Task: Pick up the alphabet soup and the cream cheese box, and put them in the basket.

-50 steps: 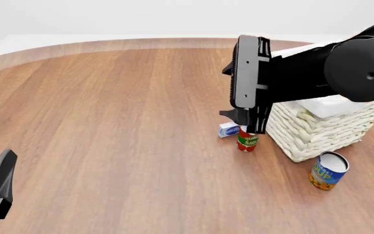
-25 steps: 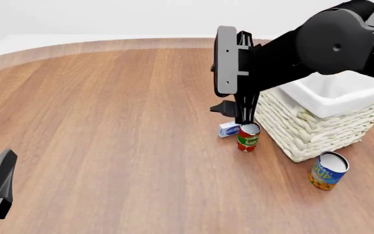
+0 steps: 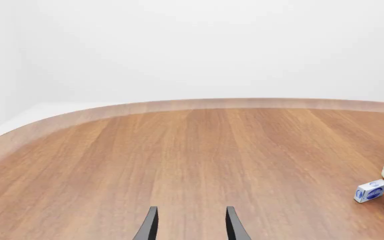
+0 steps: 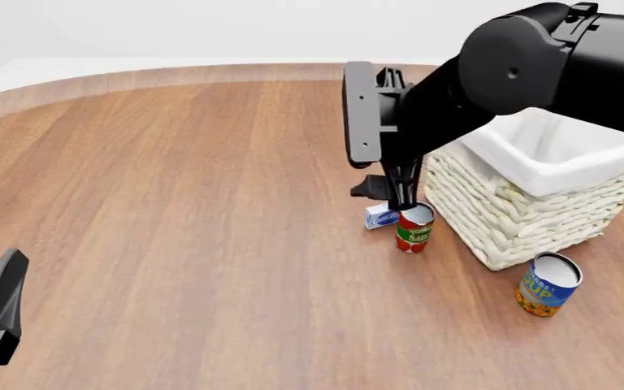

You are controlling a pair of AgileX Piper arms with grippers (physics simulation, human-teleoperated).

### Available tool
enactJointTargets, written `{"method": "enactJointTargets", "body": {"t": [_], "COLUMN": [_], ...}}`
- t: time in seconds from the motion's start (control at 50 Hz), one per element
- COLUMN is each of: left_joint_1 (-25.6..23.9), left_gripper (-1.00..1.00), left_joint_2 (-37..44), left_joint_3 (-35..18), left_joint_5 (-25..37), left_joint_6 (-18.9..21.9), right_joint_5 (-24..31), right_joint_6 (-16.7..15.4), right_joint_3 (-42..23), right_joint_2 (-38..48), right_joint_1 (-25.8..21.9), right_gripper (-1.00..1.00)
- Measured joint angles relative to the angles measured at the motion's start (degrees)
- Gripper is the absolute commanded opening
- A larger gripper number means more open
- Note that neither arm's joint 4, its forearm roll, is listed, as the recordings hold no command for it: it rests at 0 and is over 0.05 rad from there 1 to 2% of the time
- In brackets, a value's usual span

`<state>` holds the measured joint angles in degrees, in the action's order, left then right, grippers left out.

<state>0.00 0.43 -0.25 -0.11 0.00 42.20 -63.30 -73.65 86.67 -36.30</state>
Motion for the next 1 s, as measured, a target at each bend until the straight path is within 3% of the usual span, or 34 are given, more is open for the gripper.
{"method": "enactJointTargets", "body": {"t": [1.0], "left_joint_1": [0.0], "left_gripper": [1.0], "left_joint_2": [0.0], "left_joint_3": [0.0], "left_joint_5": [0.0], "left_joint_6": [0.0], "right_joint_5": [2.8], "right_joint_6": [-4.0], "right_joint_3": [-6.5], "right_joint_2": [12.0], "right_joint_1": [3.7], "right_gripper": [1.0]}}
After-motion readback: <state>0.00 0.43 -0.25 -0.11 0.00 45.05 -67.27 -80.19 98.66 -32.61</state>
